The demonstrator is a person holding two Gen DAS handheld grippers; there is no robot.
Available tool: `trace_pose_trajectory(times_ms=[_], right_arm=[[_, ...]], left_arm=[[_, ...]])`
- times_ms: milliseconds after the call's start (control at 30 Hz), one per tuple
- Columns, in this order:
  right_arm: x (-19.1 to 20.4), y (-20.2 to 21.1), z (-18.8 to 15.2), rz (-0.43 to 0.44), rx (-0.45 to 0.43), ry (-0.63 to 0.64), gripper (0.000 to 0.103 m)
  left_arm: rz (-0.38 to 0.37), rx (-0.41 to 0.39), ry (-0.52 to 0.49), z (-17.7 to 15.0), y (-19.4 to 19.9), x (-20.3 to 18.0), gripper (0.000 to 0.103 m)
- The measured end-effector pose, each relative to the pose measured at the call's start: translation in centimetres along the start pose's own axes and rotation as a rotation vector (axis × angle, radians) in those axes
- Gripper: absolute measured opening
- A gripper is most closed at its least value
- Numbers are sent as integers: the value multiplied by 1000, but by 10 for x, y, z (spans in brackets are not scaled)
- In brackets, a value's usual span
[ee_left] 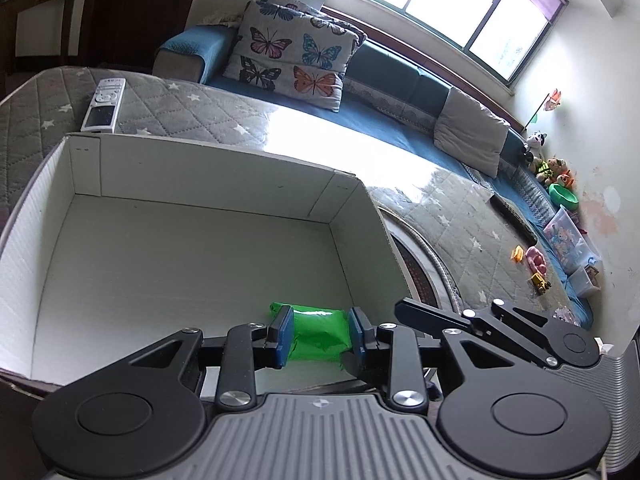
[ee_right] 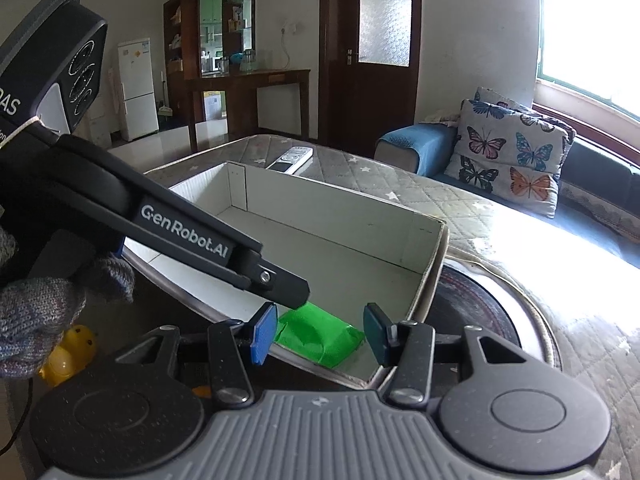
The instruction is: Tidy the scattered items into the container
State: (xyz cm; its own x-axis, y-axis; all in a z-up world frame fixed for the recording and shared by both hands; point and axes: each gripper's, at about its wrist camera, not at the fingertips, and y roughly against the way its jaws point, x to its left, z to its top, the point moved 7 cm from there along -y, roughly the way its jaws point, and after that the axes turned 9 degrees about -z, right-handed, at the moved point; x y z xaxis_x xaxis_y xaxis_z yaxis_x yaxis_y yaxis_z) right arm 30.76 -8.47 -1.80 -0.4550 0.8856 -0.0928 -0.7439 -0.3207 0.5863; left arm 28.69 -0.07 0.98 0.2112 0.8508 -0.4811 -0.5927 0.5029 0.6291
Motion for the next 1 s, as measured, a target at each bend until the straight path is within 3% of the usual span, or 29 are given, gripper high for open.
trace_pose_trajectory(times_ms=[533, 1000], right_arm=[[6, 58, -35, -1, -20, -49, 51], [24, 84, -87, -6, 29, -85, 51]], left_arm=[[0, -44, -45, -41, 44, -26, 32], [-24, -13, -1, -91, 54, -33, 32]])
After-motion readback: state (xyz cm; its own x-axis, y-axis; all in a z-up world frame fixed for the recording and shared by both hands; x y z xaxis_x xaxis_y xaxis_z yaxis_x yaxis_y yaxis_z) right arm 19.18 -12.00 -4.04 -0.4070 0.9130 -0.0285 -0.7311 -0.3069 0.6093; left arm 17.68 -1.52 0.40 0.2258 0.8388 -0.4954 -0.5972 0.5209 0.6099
